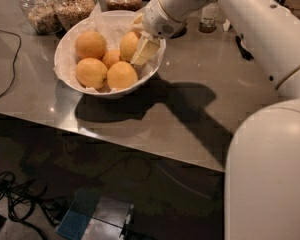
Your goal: Pick orange from white bowl
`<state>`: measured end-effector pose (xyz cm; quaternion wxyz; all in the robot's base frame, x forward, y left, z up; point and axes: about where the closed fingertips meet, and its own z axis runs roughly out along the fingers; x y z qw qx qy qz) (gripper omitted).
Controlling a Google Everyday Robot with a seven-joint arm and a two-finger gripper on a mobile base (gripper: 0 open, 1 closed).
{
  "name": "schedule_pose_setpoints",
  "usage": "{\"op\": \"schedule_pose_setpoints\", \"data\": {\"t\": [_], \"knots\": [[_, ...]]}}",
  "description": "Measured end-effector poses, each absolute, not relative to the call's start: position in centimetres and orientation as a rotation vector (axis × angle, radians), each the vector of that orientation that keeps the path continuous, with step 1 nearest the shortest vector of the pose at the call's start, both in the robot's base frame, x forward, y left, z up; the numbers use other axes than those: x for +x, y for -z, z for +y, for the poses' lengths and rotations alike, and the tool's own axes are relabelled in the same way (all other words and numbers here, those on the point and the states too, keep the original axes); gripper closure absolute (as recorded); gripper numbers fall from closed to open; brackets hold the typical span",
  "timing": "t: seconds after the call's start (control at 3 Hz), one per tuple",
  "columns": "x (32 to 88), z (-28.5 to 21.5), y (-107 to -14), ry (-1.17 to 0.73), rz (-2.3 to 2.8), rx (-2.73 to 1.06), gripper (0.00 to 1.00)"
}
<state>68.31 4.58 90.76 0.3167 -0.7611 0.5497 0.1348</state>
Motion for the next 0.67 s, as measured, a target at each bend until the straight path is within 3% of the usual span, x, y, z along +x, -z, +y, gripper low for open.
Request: {"op": "schedule_pose_setpoints", "data": {"t": [0.67], "knots": [[60.2,5.6,-98.9,-0.553,1.068,-1.816,1.00]]}}
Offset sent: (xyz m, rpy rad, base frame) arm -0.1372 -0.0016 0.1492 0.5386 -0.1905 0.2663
